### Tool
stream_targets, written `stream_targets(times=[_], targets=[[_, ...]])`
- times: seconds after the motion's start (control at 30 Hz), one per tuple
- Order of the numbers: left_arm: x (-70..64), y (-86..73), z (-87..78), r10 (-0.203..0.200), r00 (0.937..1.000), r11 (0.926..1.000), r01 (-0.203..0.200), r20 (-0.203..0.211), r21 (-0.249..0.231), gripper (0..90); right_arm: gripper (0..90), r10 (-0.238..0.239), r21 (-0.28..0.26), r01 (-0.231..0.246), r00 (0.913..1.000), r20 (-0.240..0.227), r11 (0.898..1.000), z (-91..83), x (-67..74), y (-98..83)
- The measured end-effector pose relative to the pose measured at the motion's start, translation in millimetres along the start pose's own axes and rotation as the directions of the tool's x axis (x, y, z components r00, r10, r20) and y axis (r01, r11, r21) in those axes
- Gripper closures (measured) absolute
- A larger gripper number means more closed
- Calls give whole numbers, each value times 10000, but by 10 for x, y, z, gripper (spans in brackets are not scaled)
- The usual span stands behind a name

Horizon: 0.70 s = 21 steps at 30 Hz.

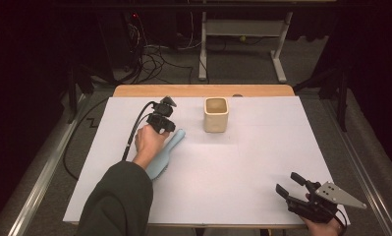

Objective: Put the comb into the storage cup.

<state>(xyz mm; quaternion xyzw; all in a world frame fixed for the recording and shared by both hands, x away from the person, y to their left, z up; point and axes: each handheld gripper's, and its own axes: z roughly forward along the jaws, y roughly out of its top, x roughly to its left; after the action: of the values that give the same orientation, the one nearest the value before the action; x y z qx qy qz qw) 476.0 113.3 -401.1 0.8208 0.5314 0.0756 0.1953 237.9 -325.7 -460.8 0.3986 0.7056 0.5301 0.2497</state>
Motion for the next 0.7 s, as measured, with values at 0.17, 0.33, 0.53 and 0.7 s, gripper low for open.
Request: stream_targets(times=[0.17,0.33,0.53,0.7], targets=[[31,14,91,-334,9994,9992,335,-67,197,851,300,-43,-27,43,10000,28,10000,1,7,1],[45,23,157,-543,9985,9981,546,-95,289,858,298,-193,11,193,9998,42,9998,5,19,4],[46,38,224,-632,9980,9971,631,0,417,858,298,-239,48,239,9997,5,9997,10,25,5],[31,40,259,-611,9981,9968,609,13,510,866,297,-299,86,299,9996,-2,9995,15,32,6]])
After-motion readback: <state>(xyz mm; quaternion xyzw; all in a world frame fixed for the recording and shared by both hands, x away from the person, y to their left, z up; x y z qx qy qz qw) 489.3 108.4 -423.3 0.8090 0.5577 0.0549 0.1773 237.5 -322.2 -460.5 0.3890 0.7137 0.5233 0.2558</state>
